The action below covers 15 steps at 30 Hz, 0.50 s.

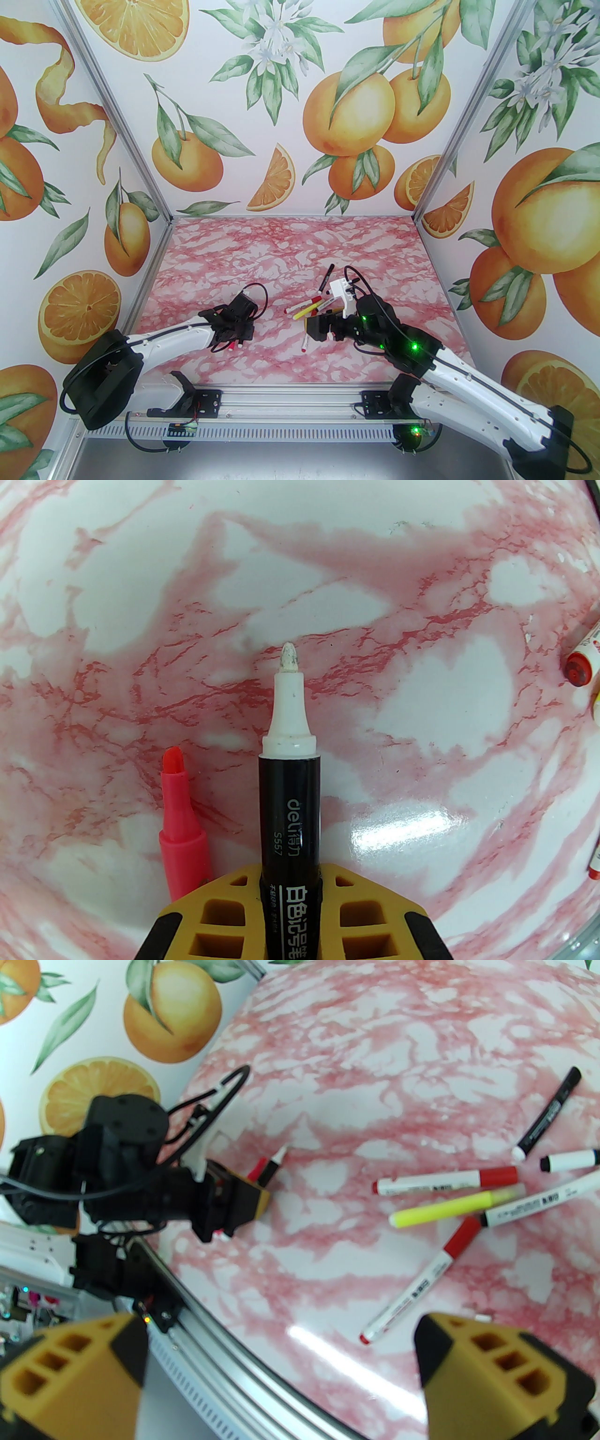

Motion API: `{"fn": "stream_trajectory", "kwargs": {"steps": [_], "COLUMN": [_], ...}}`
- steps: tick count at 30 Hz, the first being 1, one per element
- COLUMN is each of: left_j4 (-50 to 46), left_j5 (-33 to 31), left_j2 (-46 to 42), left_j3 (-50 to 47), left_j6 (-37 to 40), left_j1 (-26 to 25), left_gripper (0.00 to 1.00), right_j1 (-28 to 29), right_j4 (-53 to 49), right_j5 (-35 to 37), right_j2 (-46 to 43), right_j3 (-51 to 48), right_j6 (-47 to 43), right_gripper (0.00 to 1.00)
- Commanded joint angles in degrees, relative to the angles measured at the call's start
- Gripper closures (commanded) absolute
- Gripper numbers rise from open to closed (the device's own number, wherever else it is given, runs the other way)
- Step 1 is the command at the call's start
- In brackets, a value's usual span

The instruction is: Open the pen caps

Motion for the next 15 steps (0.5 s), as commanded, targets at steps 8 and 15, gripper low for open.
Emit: {"fn": "stream_trajectory", "kwargs": {"steps": [8, 15], "left_j4": [0.4, -0.2], "left_j5": [-0.5, -0.3], "left_j2": [0.0, -0.4], "left_j3": [0.2, 1.1], "left_j6": [1.3, 1.4], "left_j1": [-0.5, -0.6], "left_gripper": [0.75, 0.74], "right_j1": [0.0, 0.0], "right_j4": [1.5, 1.3], "right_j5": [-0.6, -0.5], "right_j2": [0.7, 1.2], "right_j3": [-0.1, 0.4], "right_j6": [0.0, -0.4], "right_gripper": [0.0, 0.0]}}
